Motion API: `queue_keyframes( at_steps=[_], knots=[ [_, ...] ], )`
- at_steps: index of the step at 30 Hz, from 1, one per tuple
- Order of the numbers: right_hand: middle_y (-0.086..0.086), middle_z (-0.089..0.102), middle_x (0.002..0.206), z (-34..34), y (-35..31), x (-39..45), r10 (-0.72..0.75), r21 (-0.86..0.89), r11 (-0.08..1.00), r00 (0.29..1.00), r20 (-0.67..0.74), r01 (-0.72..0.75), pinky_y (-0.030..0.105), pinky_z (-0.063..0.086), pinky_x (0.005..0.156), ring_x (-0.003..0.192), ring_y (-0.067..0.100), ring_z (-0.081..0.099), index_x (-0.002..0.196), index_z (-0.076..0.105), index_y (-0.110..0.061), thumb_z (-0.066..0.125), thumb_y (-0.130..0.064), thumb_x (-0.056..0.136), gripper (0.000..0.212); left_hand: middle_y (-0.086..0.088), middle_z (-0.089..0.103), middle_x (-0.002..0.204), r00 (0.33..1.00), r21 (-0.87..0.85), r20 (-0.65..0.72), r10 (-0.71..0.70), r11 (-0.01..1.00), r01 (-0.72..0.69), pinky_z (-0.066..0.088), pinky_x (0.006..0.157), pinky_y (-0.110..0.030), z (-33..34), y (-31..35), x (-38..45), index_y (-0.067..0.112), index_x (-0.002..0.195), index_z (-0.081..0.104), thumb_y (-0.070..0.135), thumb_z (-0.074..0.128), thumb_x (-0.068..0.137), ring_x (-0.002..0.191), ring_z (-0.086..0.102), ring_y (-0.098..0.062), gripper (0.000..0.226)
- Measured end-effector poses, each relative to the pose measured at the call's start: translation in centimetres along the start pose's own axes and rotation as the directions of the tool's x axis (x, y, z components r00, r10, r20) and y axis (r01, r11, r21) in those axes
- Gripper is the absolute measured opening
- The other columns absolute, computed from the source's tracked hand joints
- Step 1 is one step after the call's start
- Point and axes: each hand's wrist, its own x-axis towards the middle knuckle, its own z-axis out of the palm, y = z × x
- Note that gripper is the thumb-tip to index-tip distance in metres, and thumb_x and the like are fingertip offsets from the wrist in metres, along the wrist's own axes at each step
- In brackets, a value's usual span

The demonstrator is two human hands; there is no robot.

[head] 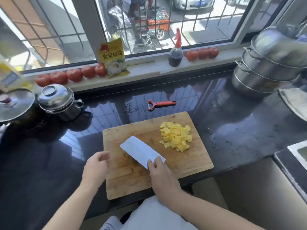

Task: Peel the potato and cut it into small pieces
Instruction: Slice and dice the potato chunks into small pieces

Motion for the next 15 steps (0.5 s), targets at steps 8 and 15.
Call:
queue_keyframes(
  at_steps=[8, 15],
  knots=[
    [0.011, 0.034, 0.132, 2.1, -8.3, 5.3, 0.068, 0.070, 0.995, 0.997, 0.046, -0.071, 0.036, 0.044, 0.076, 0.108, 0.029, 0.049, 0.142, 0.033, -0.001, 0.036, 0.005, 0.099, 0.044, 0.004, 0.063, 0.129, 0.988, 0.067, 0.135, -0.078, 0.995, 0.070, 0.041, 0.094, -0.029, 0.4, -4.4, -1.6, 0.024, 0.135, 0.061, 0.007, 0.047, 0.103, 0.116, 0.056, -0.013, 0.039],
    [0.008, 0.032, 0.126, 1.0, -8.0, 5.4, 0.000, 0.132, 0.991, 0.981, 0.193, -0.026, 0.038, 0.046, 0.075, 0.100, 0.031, 0.056, 0.136, 0.039, -0.006, 0.052, -0.012, 0.100, 0.038, 0.002, 0.066, 0.131, 0.991, 0.056, 0.111, -0.081, 0.996, 0.075, 0.045, 0.096, -0.031, -0.4, -5.1, -2.2, 0.022, 0.137, 0.062, 0.008, 0.048, 0.100, 0.119, 0.059, -0.015, 0.041]
  ],
)
